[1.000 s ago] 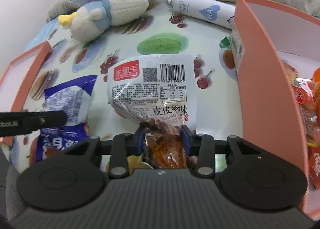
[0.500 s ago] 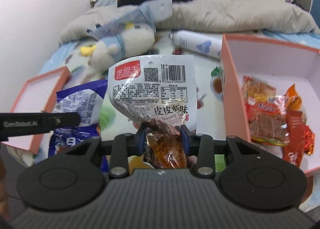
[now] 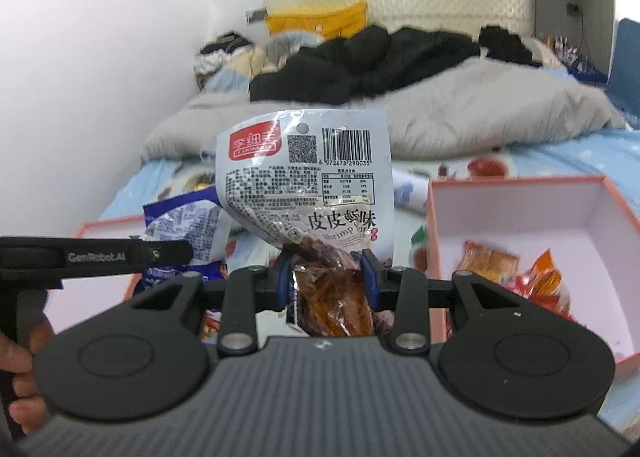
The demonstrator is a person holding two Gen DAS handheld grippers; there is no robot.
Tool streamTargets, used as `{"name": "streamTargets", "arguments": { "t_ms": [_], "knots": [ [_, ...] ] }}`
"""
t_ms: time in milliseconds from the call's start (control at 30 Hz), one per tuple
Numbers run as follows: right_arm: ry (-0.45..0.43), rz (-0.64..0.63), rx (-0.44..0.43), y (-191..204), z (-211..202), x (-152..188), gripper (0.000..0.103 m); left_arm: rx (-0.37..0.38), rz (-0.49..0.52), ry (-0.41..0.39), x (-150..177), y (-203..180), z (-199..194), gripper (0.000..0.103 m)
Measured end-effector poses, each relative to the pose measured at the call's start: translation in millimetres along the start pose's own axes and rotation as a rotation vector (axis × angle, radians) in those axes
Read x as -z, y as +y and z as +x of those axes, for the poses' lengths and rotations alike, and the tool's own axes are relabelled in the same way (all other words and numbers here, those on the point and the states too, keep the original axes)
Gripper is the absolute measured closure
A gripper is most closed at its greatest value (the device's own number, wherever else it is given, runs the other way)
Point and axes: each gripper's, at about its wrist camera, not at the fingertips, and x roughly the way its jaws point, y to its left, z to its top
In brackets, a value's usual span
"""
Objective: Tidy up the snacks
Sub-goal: 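Lift the blue bag and white shrimp-snack bag over the pink box with both tools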
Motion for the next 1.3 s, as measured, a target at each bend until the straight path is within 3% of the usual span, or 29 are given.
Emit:
{"name": "streamTargets", "arguments": {
  "t_ms": [333, 633, 967, 1300],
  "knots": [
    [-0.076, -0.021, 0.056, -19, -31, -15, 0.064, 0.081, 0.036, -0.054, -18, -45, -13, 0.069],
    [-0.125, 0.039, 0.159, -73, -56, -22, 0.064, 0.183, 0.092, -0.058, -27, -112, -1, 0.069],
    [-0.064, 0.165, 0.272, -157, -41, -4, 0.064, 0.249, 0.208, 0.068, -19, -204, 70, 0.069],
    [0.042, 0.267, 0.298, -230, 14, 14, 0.064, 0.239, 0.27, 0.192, -17, -252, 176, 0.069]
  ]
}}
